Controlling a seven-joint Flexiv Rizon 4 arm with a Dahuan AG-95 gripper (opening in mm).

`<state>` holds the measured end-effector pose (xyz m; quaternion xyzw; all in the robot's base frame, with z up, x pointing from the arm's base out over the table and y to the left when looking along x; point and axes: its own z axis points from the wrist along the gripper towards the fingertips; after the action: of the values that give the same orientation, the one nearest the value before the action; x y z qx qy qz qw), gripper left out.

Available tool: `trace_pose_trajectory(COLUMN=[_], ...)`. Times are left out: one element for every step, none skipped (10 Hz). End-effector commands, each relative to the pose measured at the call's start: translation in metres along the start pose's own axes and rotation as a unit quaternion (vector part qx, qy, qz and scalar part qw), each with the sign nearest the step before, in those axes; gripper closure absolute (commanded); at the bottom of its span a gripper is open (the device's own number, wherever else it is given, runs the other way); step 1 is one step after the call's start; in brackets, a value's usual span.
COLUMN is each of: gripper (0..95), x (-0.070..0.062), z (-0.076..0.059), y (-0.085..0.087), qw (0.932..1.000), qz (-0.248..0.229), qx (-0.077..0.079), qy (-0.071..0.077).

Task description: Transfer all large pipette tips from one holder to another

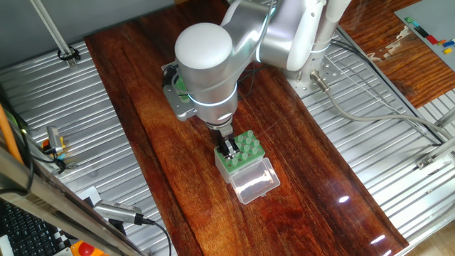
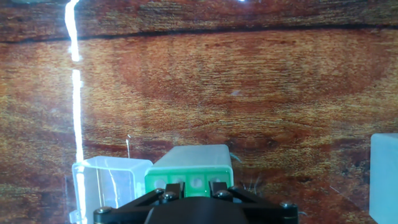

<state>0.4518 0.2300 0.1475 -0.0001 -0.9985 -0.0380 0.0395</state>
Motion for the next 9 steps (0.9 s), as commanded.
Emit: trace_pose_trajectory(gripper=[76.0,76.0,76.0,76.0,76.0,76.0,76.0,76.0,76.0], x=[0.0006,0.0006,0.0007,0.0009,0.0012,0.0015,0.0017,0.0028,0.0032], z=[0.0001,0.0,-0.0005,-0.0013,-0.0019,-0.0022,-0.0021,-0.0014,-0.0012], y=[-0.0003,-0.0003,-0.0002,0.0,0.0,0.0,-0.0001,-0.0005,-0.0007], qw=[1.0,1.0,1.0,1.0,1.0,1.0,1.0,1.0,1.0], qz=[0.0,0.0,0.001,0.001,0.001,0.001,0.001,0.001,0.002], qx=[0.0,0.0,0.0,0.001,0.001,0.001,0.001,0.0,0.001], qy=[0.0,0.001,0.003,0.004,0.006,0.006,0.007,0.007,0.006])
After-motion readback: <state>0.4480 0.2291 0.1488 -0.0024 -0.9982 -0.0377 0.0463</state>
